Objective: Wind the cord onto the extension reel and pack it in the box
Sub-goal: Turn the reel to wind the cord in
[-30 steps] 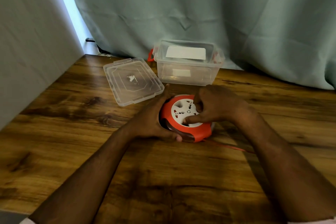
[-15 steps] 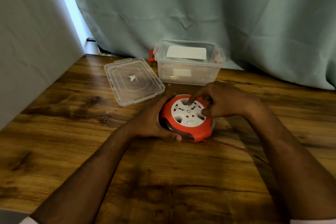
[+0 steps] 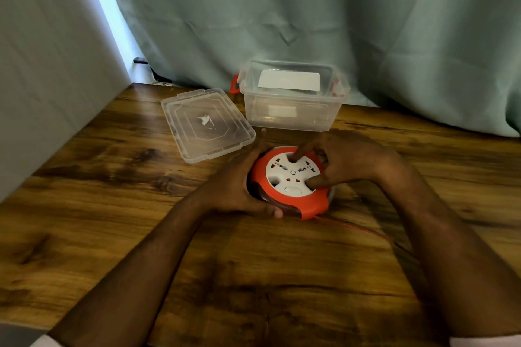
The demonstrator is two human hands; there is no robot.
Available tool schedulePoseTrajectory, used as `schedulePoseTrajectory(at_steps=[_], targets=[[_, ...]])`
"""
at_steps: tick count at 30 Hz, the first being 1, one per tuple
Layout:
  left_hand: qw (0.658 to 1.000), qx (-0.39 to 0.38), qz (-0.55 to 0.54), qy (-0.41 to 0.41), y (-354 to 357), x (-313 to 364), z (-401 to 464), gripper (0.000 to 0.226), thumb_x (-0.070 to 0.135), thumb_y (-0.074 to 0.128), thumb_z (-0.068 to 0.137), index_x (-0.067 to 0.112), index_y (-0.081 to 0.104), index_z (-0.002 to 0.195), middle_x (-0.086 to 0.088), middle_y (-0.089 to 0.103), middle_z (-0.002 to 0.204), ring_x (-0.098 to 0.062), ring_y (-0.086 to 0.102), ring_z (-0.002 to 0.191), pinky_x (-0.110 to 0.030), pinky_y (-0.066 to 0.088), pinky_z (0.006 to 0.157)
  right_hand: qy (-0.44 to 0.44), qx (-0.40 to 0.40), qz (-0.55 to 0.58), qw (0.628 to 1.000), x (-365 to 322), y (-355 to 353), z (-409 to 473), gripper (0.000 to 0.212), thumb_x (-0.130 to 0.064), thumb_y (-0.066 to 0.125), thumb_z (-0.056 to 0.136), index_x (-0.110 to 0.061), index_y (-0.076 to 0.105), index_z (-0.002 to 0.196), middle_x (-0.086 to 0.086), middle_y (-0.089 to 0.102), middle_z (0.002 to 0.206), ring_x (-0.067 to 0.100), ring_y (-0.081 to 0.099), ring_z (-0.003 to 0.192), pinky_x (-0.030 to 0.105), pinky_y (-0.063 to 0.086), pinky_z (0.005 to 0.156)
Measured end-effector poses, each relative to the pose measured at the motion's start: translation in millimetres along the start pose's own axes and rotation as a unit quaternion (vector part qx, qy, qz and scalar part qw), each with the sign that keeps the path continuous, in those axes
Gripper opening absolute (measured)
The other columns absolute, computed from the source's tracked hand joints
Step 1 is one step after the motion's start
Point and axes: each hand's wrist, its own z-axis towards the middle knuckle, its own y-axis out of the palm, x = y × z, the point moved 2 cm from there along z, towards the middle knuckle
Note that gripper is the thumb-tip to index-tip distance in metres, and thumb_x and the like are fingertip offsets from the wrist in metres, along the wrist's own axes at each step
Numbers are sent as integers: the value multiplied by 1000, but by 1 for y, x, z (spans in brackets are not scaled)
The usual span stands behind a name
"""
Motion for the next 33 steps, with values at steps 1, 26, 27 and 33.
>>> schedulePoseTrajectory(at_steps=[1,26,27,33], targets=[[1000,1,-1,1,0,0,0,121,56,95,55,82,3,130,39,35,141,18,39,130,-5,34,106,5,5,-4,1000,0,0,0,65,-61,80,76,-50,57,136,-13,59,137,9,59,105,26,54,81],[1000,4,-6,-12,1,-1,1,123,55,95,59,81,0,133,28,33,153,2,38,142,-19,36,113,-41,32,59,997,-1,-1,4,41,-34,77,87,-48,64,123,-12,67,87,10,66,77,33,57,60],[1000,2,-8,-11,1,-1,1,123,55,94,59,81,-1,133,24,33,156,-1,37,143,-21,36,115,-38,26,57,997,1,-2,3,47,-34,77,87,-52,60,128,-15,65,88,6,64,77,30,53,58],[1000,-19,-10,-22,4,-9,2,141,65,91,56,51,-6,158,16,25,166,-6,30,151,-36,34,122,-43,1,48,998,6,4,6,60,-42,72,91,-55,48,145,-17,62,123,1,58,87,17,47,64]])
